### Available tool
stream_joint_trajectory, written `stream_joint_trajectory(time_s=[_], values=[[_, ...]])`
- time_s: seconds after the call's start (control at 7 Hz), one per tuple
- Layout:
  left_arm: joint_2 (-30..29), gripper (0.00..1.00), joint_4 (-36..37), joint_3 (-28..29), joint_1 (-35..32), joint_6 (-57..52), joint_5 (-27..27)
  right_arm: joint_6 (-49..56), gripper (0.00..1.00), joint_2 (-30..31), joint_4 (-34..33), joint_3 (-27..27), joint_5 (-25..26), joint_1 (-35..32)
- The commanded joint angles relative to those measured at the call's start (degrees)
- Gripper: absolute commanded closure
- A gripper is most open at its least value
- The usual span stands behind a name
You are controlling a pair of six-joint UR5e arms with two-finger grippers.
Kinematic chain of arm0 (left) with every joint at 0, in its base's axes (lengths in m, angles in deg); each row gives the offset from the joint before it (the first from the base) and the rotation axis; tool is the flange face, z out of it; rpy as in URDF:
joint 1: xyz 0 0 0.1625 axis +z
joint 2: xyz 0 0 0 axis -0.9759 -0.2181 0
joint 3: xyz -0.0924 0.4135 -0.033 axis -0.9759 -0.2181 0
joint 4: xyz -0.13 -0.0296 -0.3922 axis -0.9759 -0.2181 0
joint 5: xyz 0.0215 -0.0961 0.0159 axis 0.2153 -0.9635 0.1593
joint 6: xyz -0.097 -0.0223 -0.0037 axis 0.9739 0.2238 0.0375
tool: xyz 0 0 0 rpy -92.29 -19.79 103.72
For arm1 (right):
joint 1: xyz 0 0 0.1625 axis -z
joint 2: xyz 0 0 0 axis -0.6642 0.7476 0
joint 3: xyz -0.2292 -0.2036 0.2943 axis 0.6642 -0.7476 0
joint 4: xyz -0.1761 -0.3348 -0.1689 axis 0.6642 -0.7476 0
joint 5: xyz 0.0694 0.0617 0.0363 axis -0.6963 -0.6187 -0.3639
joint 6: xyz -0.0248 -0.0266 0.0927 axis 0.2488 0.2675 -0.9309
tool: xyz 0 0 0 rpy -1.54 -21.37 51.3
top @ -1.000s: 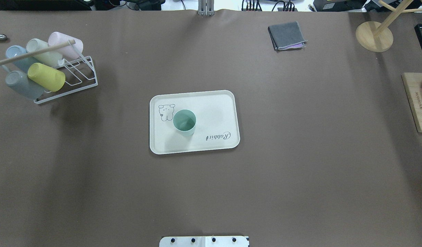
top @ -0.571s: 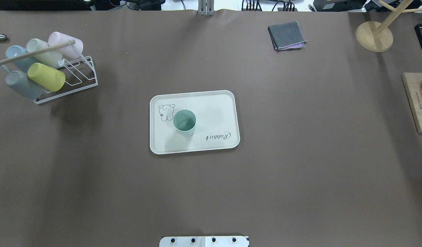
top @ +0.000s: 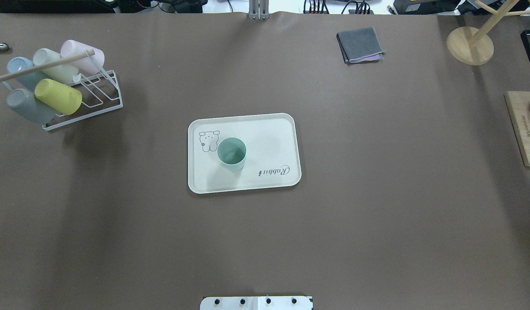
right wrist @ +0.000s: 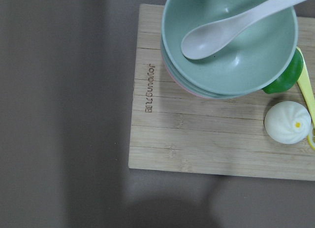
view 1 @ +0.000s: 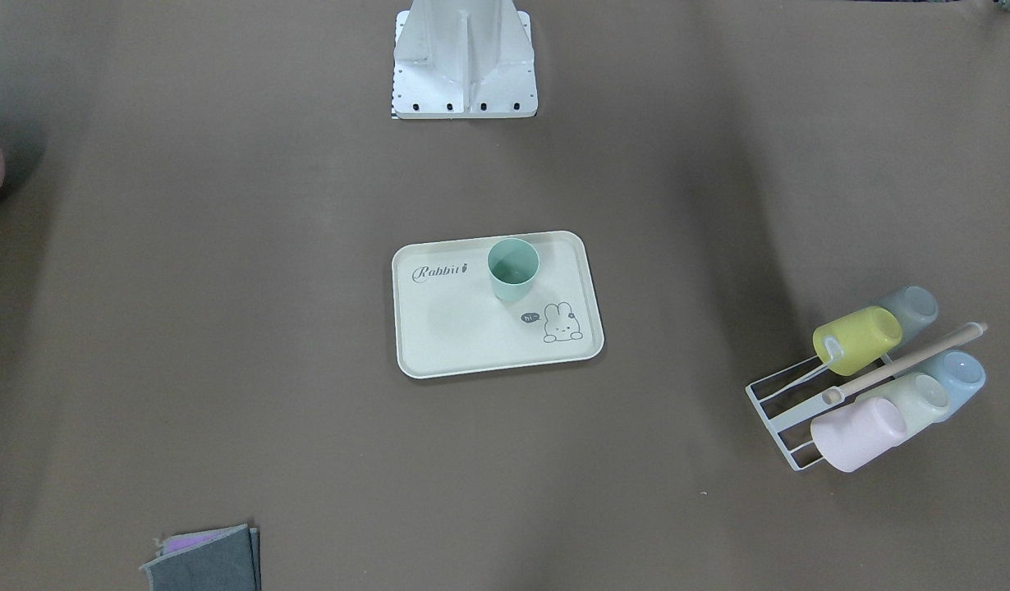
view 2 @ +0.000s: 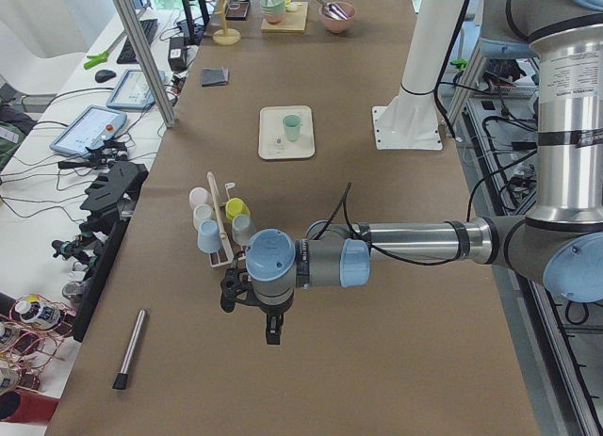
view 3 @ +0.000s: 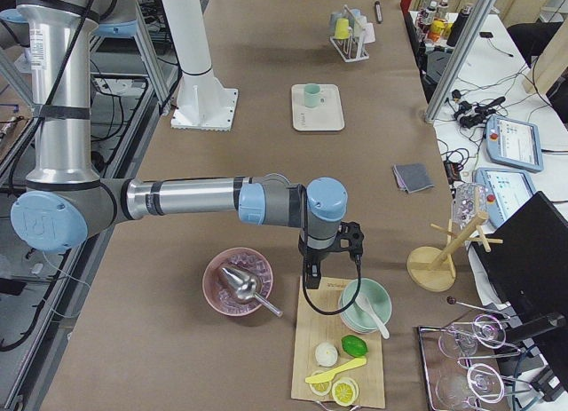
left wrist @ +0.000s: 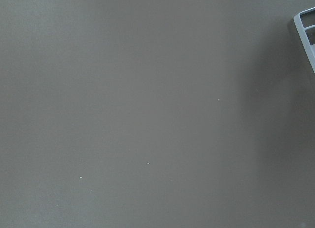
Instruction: Pick up and place green cup on tray
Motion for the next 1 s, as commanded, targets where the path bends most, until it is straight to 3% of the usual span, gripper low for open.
stream_joint_trajectory(time_s=[0.0,0.86], values=[[-0.1,0.01,0.0,0.4,0.1,0.5,-0.2,0.0,0.0,-0.1,0.1,0.2,0.0,0.0],[3.4,0.01,0.1,-2.2,-0.4,0.3,-0.5,0.0,0.0,-0.1,0.1,-0.1,-0.1,0.0]])
